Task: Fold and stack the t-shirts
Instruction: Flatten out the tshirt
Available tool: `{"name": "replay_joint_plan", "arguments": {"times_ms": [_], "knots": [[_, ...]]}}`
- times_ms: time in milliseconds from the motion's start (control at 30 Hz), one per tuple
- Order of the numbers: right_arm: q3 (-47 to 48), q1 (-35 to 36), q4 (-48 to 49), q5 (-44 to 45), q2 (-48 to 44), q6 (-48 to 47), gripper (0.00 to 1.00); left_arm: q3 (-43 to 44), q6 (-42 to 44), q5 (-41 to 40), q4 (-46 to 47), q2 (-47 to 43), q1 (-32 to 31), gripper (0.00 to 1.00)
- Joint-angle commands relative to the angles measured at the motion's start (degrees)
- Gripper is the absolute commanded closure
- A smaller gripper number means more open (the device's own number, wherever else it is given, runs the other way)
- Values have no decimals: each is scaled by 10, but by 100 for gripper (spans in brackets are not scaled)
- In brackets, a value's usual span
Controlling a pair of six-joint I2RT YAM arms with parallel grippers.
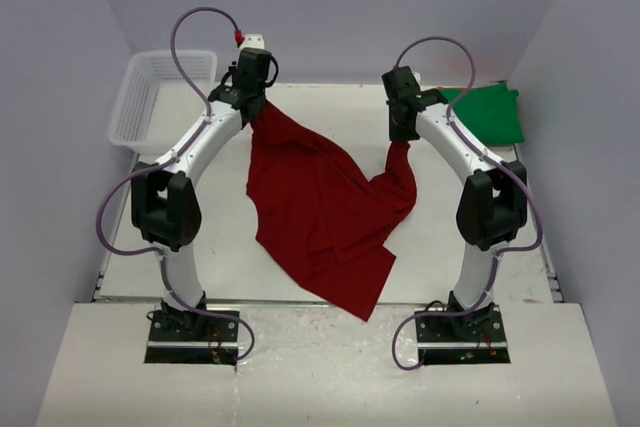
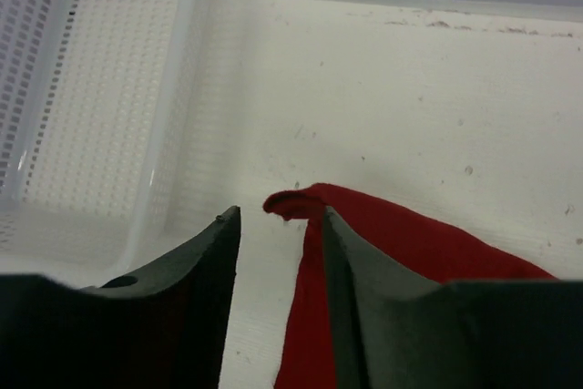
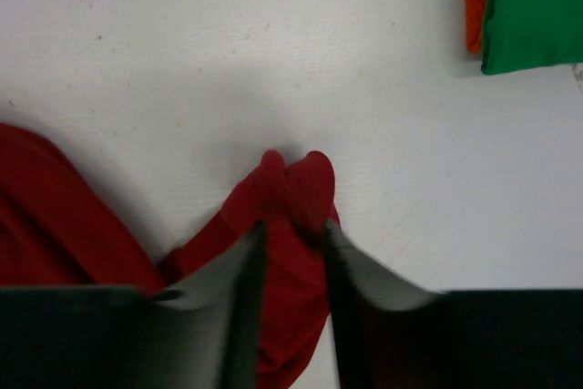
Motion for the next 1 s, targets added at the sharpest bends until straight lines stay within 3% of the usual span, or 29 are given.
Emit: {"name": "replay_joint_plan", "arguments": {"times_ms": [0, 33, 100, 200, 367, 433, 567, 767, 867, 967], "knots": [[43, -13, -7, 25, -8, -10, 59, 10, -6, -48, 30, -32, 3, 53], [50, -13, -11, 34, -12, -14, 52, -5, -9, -58, 40, -59, 0, 25], [56, -14, -24, 48, -34, -17, 37, -31, -14, -72, 59, -106, -5, 0], [60, -9, -48, 33, -72, -17, 21, -22, -25, -62, 39, -130, -10, 0], [-46, 63, -24, -5, -139, 0, 21, -34, -79, -50, -25, -188, -41, 0], [-88, 116, -21, -14, -145, 16, 30, -81, -96, -41, -20, -230, -60, 0], [-191, 181, 42, -60, -183, 41, 62, -144, -106, -38, -19, -277, -70, 0], [-325, 237, 110, -115, -228, 79, 77, -209, -108, -49, -6, -303, -66, 0], [-364, 273, 128, -120, -220, 99, 75, -219, -116, -32, -3, -298, -66, 0], [-377, 320, 130, -105, -201, 117, 64, -229, -122, -10, 3, -291, -65, 0]]}}
